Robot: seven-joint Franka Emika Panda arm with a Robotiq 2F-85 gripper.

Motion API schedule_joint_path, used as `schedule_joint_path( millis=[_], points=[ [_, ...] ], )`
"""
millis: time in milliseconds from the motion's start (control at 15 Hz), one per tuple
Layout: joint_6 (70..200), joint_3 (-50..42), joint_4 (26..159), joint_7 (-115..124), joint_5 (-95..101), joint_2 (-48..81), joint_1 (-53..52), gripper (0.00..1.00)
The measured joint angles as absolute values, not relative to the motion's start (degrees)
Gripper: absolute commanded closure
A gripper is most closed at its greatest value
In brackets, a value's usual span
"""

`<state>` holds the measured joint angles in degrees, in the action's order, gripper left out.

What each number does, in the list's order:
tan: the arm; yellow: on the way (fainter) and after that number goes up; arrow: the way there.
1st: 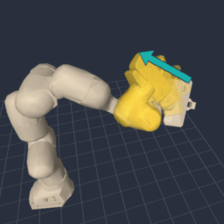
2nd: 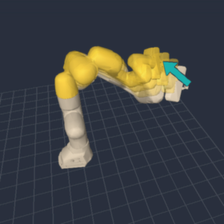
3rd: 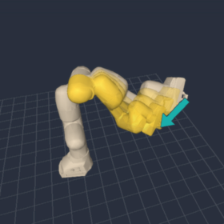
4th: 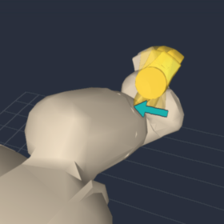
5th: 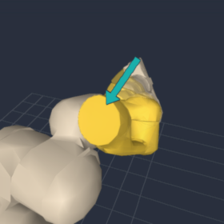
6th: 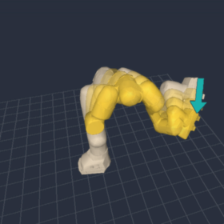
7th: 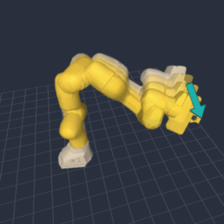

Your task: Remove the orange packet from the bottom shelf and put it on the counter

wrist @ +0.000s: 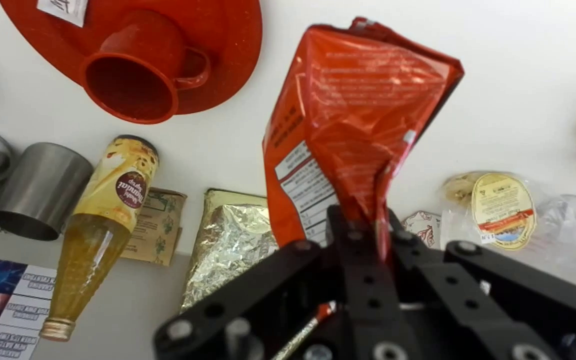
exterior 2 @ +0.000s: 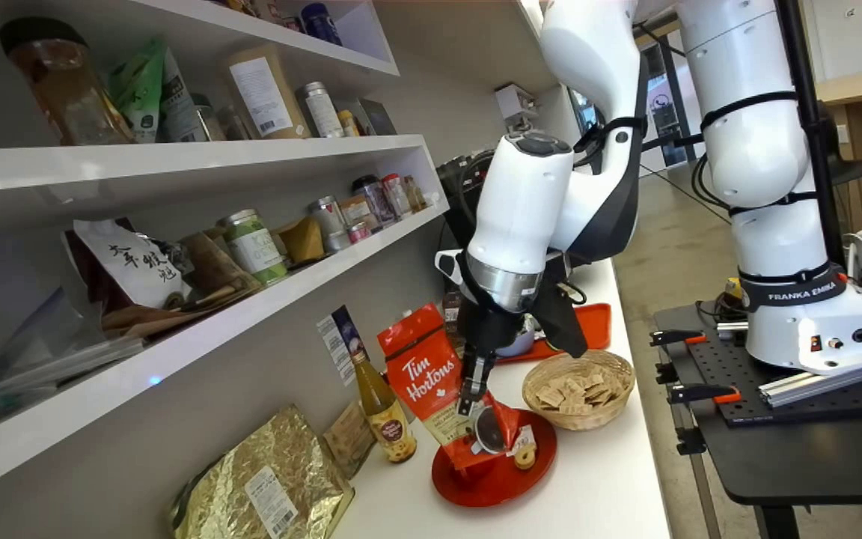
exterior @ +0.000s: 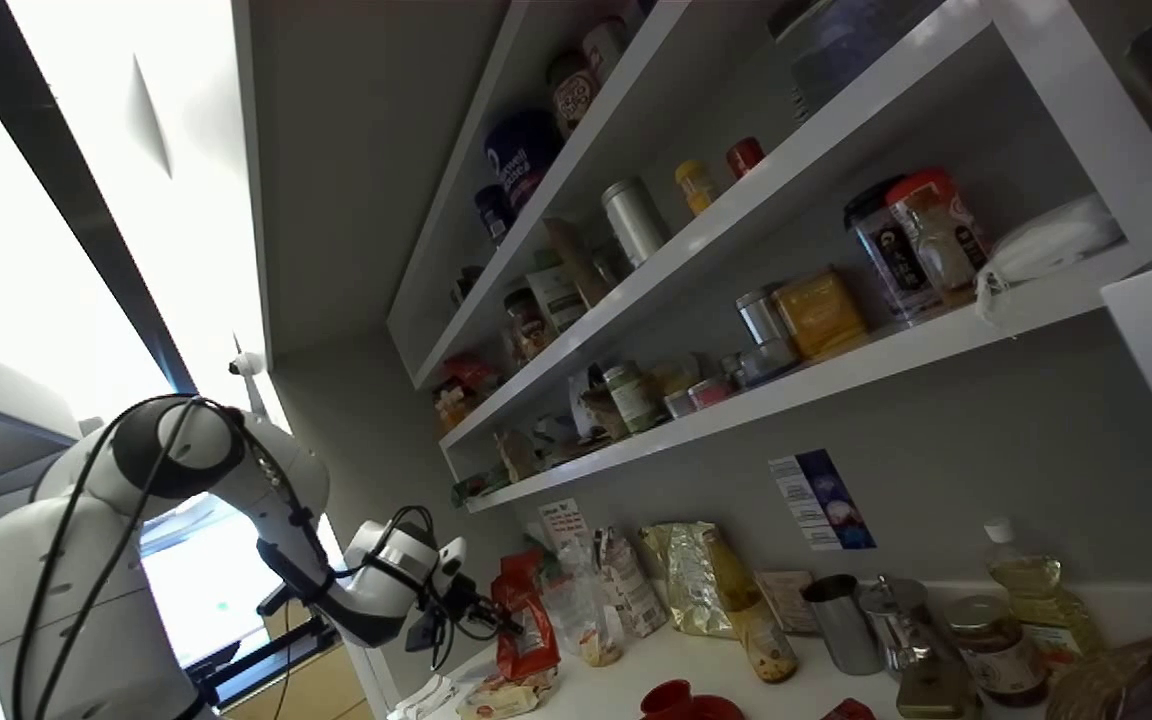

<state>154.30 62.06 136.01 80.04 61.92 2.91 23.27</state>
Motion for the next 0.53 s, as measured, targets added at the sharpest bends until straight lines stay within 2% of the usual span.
schedule_joint_path(
  millis=[267, 533],
  points=[
    [147.1, 58.0, 131.0, 85.9, 77.6, 14.9, 18.5, 0.98],
    [148.4, 45.0, 123.6, 85.2, 85.0, 26.5, 6.3, 0.98]
  ],
)
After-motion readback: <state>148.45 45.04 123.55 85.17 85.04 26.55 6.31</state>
